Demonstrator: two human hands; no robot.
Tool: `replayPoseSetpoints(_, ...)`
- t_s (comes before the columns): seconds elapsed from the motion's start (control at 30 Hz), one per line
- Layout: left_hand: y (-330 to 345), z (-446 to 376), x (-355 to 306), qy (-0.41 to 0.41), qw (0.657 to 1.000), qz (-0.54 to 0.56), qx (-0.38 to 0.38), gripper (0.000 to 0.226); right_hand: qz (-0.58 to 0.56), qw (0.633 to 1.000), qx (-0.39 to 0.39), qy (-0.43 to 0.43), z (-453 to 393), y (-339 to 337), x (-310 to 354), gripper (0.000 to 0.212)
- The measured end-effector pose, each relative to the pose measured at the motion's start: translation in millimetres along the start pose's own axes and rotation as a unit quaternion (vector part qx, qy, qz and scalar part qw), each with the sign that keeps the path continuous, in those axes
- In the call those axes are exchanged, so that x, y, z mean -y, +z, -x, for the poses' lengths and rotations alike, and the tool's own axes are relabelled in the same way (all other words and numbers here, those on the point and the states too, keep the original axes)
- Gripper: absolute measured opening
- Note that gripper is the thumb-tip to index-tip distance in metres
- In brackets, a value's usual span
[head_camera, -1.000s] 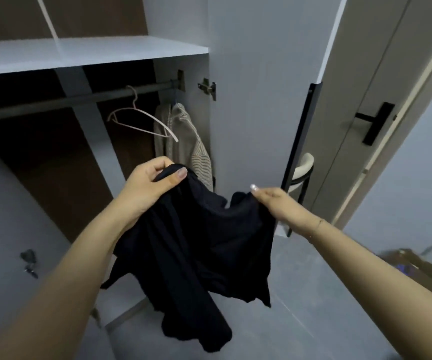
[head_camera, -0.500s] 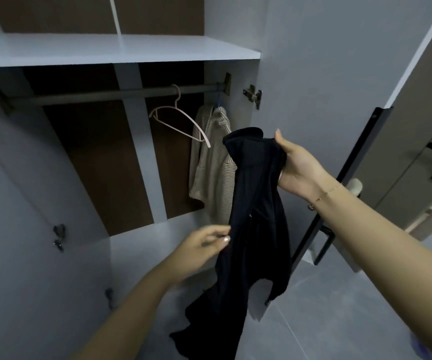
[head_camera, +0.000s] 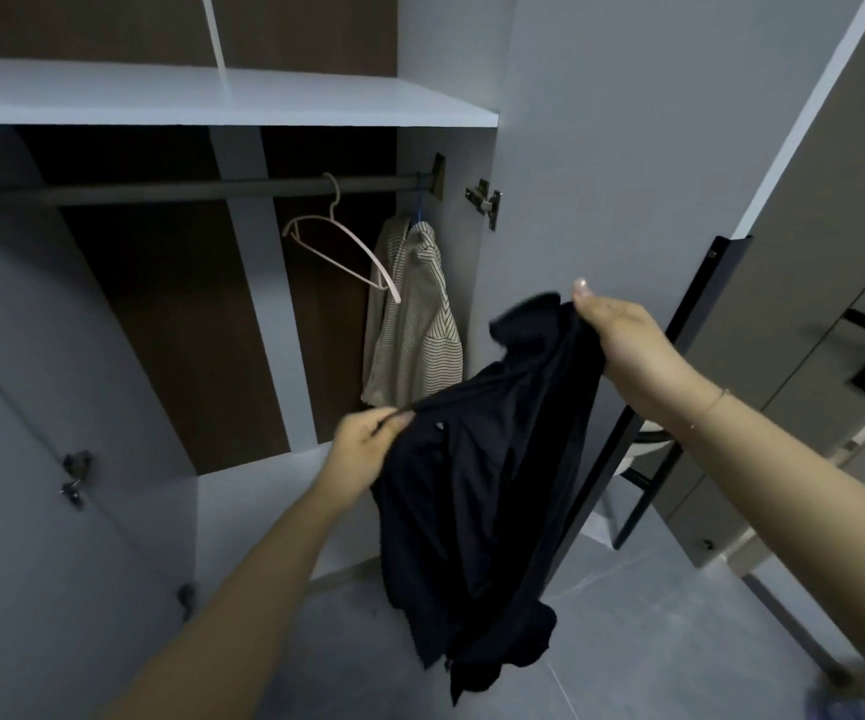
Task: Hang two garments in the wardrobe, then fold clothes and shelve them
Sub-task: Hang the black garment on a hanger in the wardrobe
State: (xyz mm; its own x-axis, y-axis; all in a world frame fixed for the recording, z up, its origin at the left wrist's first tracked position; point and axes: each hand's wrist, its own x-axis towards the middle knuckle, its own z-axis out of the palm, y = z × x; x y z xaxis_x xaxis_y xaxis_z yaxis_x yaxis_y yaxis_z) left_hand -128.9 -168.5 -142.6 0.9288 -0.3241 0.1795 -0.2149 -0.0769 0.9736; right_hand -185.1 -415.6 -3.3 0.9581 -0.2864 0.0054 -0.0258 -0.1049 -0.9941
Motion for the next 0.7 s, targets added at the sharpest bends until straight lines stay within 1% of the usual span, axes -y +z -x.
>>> replayPoseSetpoints(0.07,-14.0,-3.9,-18.2,0.033,0.998,-0.041,-0.028,0.033,0.089,0.996,-0.006,-0.023,-3.2,2.3,-17.8,0.058)
replayPoseSetpoints(0.13,-23.0,-8.9,-41.2,0.069,0.992,-0.102,-0.023,0.037,0.128,0.991,-0.028,-0.042,-8.1,6.8,-32.7,0.039)
replayPoseSetpoints(0.17,-25.8,-12.1,-53.2,0.088,0.987,-0.134,-0.022,0.039,0.138,0.988,-0.038,-0.051,-10.2,9.5,-37.7,0.034)
replayPoseSetpoints(0.2,-27.1,-15.0,-64.9,0.105,0.981,-0.162,-0.021,0.039,0.142,0.988,-0.032,-0.056,-11.7,13.4,-41.3,0.033)
replayPoseSetpoints(0.23,-27.5,-17.9,-75.8,0.118,0.976,-0.184,-0.022,0.039,0.142,0.988,-0.002,-0.062,-11.1,17.8,-42.9,0.040)
replayPoseSetpoints(0.3,-27.3,-23.4,-95.8,0.127,0.967,-0.221,-0.024,0.046,0.171,0.977,0.096,-0.084,-9.8,26.9,-45.6,0.063)
replayPoseSetpoints(0.33,-28.2,-26.5,-104.0,0.123,0.964,-0.234,-0.021,0.050,0.200,0.963,0.149,-0.098,-7.1,32.8,-44.6,0.065)
replayPoseSetpoints(0.37,-30.3,-29.6,-111.0,0.119,0.963,-0.241,-0.015,0.053,0.228,0.947,0.197,-0.108,-4.8,39.5,-42.7,0.063)
replayPoseSetpoints(0.4,-33.1,-32.6,-117.2,0.116,0.962,-0.246,-0.006,0.054,0.257,0.932,0.227,-0.119,-4.3,45.9,-41.2,0.059)
replayPoseSetpoints(0.43,-37.1,-35.7,-122.1,0.113,0.961,-0.252,0.003,0.053,0.271,0.922,0.241,-0.136,-4.6,52.4,-38.4,0.052)
replayPoseSetpoints(0.47,-43.8,-37.2,-125.7,0.112,0.960,-0.258,0.008,0.050,0.255,0.922,0.247,-0.153,-6.3,58.8,-34.5,0.046)
replayPoseSetpoints(0.5,-50.9,-37.7,-127.5,0.109,0.958,-0.264,0.008,0.047,0.212,0.934,0.242,-0.158,-8.3,62.9,-30.1,0.042)
replayPoseSetpoints(0.57,-66.1,-32.8,-126.9,0.074,0.962,-0.263,0.021,0.048,0.099,0.958,0.236,-0.128,-12.8,64.7,-19.0,0.033)
replayPoseSetpoints(0.6,-73.7,-27.7,-123.7,0.039,0.967,-0.250,0.042,0.047,0.053,0.960,0.255,-0.105,-14.9,64.7,-12.7,0.029)
replayPoseSetpoints(0.63,-80.4,-22.2,-118.2,-0.004,0.969,-0.236,0.076,0.042,0.029,0.955,0.283,-0.086,-16.4,65.3,-7.5,0.025)
replayPoseSetpoints(0.67,-86.1,-15.9,-110.7,-0.045,0.966,-0.230,0.112,0.033,0.016,0.948,0.310,-0.069,-17.6,68.0,-3.8,0.026)
replayPoseSetpoints(0.7,-91.8,-9.8,-100.5,-0.075,0.959,-0.241,0.131,0.027,0.003,0.943,0.328,-0.053,-18.1,72.5,-1.7,0.032)
